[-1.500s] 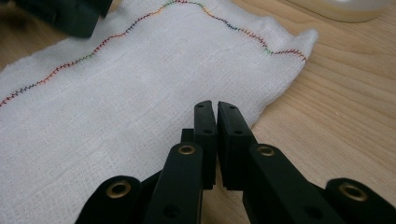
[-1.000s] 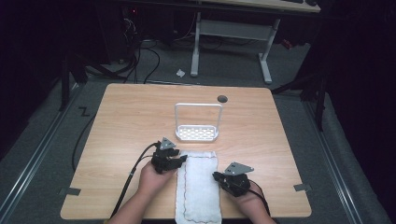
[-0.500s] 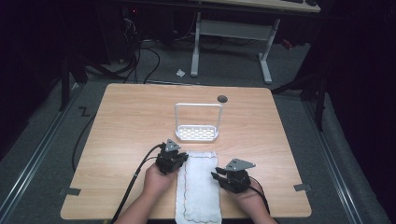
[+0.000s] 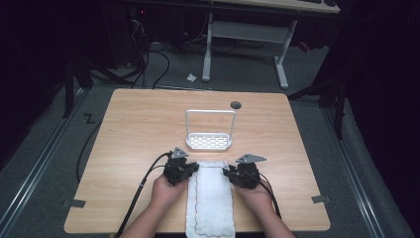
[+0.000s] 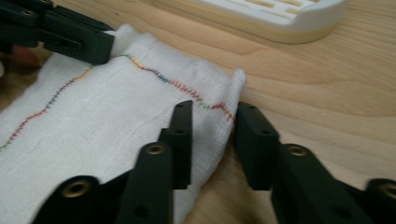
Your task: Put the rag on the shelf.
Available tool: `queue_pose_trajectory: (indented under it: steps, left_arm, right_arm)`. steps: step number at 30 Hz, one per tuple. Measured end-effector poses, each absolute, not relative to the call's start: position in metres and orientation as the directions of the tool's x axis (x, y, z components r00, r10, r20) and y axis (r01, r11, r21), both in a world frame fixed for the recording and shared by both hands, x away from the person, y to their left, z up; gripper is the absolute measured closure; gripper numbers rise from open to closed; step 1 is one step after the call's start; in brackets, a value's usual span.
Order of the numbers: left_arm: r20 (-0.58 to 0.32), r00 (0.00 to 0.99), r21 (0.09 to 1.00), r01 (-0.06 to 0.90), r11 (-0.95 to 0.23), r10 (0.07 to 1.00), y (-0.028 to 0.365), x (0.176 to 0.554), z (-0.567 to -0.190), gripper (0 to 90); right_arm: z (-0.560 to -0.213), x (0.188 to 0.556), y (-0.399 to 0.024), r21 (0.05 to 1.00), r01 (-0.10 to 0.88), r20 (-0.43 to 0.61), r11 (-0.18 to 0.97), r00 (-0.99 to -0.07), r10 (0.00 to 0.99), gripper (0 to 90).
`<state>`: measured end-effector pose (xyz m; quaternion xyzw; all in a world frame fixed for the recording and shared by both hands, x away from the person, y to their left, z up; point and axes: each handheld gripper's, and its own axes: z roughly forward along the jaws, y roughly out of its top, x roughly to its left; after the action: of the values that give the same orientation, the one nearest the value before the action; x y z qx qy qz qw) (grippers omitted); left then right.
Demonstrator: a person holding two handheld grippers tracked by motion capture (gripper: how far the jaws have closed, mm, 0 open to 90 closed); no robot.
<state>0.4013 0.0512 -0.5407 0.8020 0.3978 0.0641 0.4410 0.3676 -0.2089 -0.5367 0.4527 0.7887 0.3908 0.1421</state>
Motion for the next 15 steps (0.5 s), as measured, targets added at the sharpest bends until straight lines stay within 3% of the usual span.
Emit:
queue_pose_trajectory:
  steps: [1,2,3,11,15]
  left_arm:
    - [-0.248,0.675,0.758,0.581,-0.295,0.695,0.051,0.401,-0.541,83.7]
    - [-0.247,0.677,0.761,0.578,-0.294,0.693,0.051,0.401,-0.541,83.8]
    - [-0.249,0.678,0.765,0.576,-0.289,0.691,0.052,0.4,-0.54,83.8]
    - [-0.274,0.677,0.814,0.542,-0.21,0.683,0.055,0.387,-0.536,84.2]
    - [-0.273,0.681,0.838,0.515,-0.179,0.68,0.056,0.381,-0.525,84.2]
  right_arm:
    - [-0.537,0.368,-0.209,0.745,0.603,0.13,0.285,-0.55,0.825,76.6]
    - [-0.537,0.366,-0.206,0.749,0.592,0.122,0.298,-0.565,0.816,84.2]
    - [-0.536,0.366,-0.205,0.75,0.587,0.112,0.305,-0.566,0.816,84.9]
    - [-0.532,0.359,-0.207,0.779,0.55,0.091,0.3,-0.573,0.815,85.5]
    - [-0.52,0.351,-0.207,0.825,0.486,0.063,0.287,-0.586,0.808,85.6]
